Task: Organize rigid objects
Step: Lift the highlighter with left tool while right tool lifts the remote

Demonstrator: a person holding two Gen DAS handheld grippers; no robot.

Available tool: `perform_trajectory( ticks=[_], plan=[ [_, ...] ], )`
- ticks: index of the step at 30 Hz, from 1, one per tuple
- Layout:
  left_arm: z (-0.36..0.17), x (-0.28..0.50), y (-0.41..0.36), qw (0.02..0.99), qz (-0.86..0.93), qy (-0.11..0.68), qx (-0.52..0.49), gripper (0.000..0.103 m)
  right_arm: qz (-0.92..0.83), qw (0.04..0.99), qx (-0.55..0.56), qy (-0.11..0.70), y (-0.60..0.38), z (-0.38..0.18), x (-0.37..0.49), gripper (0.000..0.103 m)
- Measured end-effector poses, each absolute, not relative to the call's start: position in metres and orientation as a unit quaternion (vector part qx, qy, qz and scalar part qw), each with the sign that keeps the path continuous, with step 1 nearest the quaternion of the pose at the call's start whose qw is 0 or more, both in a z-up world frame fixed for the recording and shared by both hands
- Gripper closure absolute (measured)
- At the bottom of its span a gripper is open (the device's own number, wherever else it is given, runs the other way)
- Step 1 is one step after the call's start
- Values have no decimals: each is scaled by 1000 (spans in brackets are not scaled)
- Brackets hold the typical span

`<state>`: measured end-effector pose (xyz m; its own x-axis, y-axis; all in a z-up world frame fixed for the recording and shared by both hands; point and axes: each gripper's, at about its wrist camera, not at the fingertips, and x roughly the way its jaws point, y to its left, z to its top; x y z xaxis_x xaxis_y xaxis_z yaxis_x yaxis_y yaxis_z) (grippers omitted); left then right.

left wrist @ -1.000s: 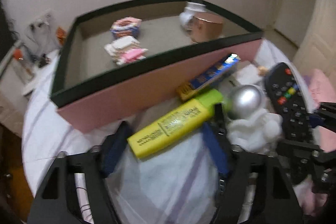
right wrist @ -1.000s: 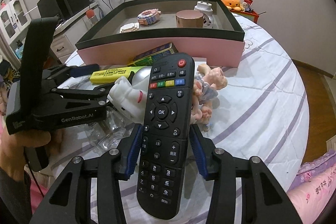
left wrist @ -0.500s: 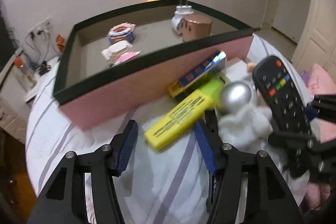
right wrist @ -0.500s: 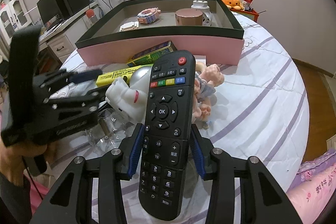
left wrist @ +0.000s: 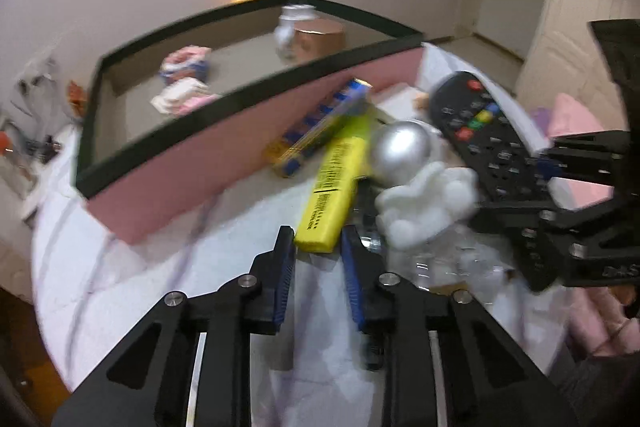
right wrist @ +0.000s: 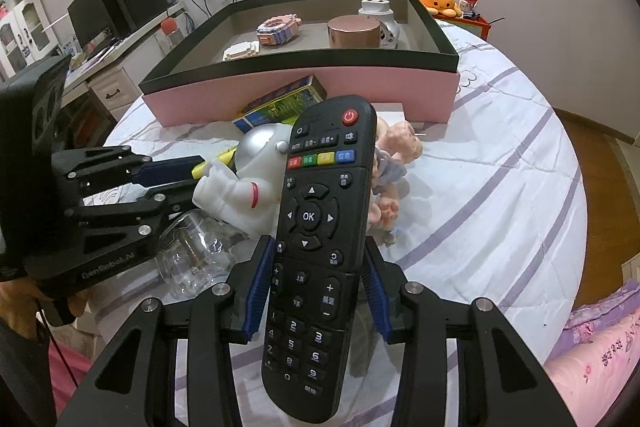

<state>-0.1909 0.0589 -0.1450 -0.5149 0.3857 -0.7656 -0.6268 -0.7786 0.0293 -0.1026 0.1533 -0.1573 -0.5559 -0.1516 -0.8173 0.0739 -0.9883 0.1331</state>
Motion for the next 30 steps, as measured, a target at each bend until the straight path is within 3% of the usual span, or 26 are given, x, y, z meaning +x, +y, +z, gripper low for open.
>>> perform_trajectory(
  ticks=[1, 5, 10, 11, 12, 15, 21, 24, 30],
  plan=[
    [-146, -193, 60, 290, 858, 156, -395, 72, -881, 64, 467, -42, 153, -158, -103, 59],
    [-146, -207, 64, 286, 863, 155, -385, 39, -880, 62, 469, -39, 151, -158, -103, 59],
    [-146, -221, 73, 301, 858, 172, -380, 38, -880, 57, 469, -39, 153, -159, -103, 59],
    [-146, -221, 75, 309, 854, 174, -380, 42, -880, 56, 470, -42, 155, -160, -104, 59],
    [-145, -218, 73, 323, 848, 170, -385, 52, -880, 56, 470, -43, 155, -160, -104, 59],
    [-145, -215, 70, 358, 833, 158, -392, 63, -880, 55, 470, -42, 154, -161, -104, 59],
    [-144, -199, 64, 366, 834, 146, -386, 70, -879, 59, 471, -43, 154, -164, -102, 62],
    [-145, -192, 62, 357, 843, 127, -382, 72, -880, 58, 469, -46, 158, -164, -100, 75],
    [-143, -178, 67, 361, 835, 146, -389, 79, -880, 61, 468, -59, 166, -160, -96, 82]
  ],
)
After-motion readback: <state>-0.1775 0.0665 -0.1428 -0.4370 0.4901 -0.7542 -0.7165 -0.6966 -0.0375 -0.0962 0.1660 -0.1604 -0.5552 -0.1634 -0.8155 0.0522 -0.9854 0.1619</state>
